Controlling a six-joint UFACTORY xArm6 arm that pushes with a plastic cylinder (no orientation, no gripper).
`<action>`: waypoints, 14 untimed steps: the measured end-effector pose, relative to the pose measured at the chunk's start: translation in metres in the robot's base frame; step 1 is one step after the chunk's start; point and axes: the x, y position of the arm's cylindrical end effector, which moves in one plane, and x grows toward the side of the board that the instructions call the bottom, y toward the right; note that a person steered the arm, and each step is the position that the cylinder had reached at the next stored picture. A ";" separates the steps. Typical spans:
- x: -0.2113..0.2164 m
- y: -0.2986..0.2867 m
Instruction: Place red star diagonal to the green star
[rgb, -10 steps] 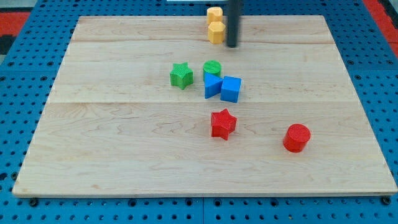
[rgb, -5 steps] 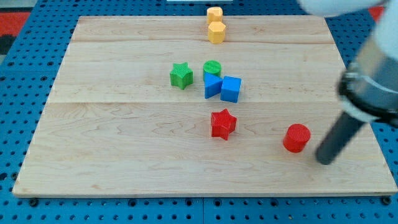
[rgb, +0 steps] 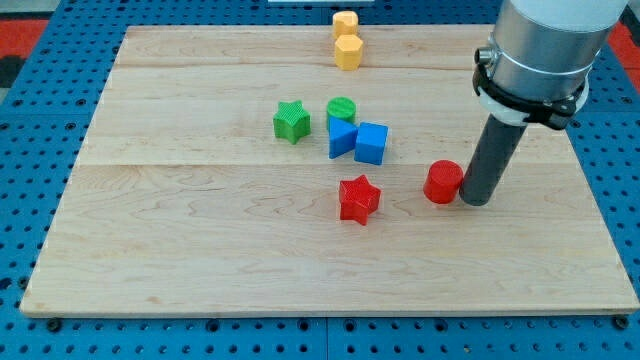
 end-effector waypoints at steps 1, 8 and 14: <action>-0.011 0.000; 0.028 -0.101; -0.037 -0.341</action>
